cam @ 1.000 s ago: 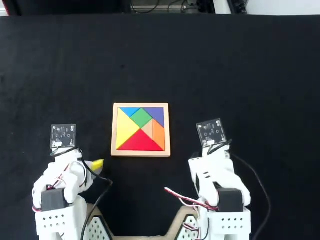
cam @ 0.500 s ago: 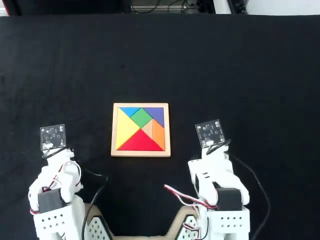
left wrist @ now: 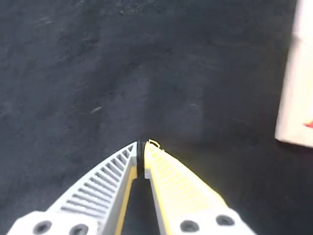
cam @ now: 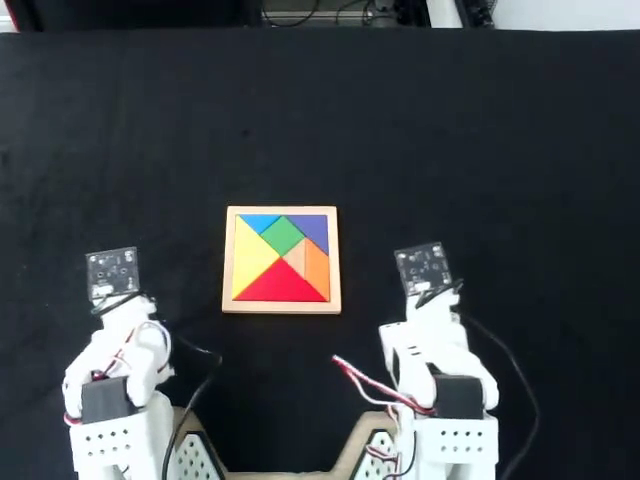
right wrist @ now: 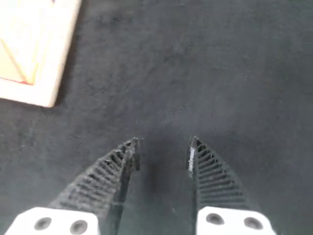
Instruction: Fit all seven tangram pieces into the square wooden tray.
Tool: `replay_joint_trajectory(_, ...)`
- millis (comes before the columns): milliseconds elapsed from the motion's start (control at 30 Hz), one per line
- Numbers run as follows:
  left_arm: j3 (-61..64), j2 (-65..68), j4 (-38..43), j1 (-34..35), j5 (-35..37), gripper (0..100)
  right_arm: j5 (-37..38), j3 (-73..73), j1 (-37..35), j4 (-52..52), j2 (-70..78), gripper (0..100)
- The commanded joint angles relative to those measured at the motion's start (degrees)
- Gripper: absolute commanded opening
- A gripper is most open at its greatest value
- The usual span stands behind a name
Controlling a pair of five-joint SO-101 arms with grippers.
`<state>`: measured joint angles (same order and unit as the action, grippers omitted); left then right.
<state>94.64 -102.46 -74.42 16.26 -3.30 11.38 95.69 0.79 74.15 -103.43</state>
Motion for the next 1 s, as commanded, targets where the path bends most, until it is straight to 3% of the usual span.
replay_joint_trajectory(0, -0.4, 0.2, 1.1, -3.1, 0.9, 3, 0.2, 0.2, 4.4, 0.3, -4.0, 16.6)
replay_joint_trajectory(967, 2.8, 0.2, 2.5, -3.3, 0.7, 3, -0.2, 0.8, 4.7, 0.0, -3.9, 16.6)
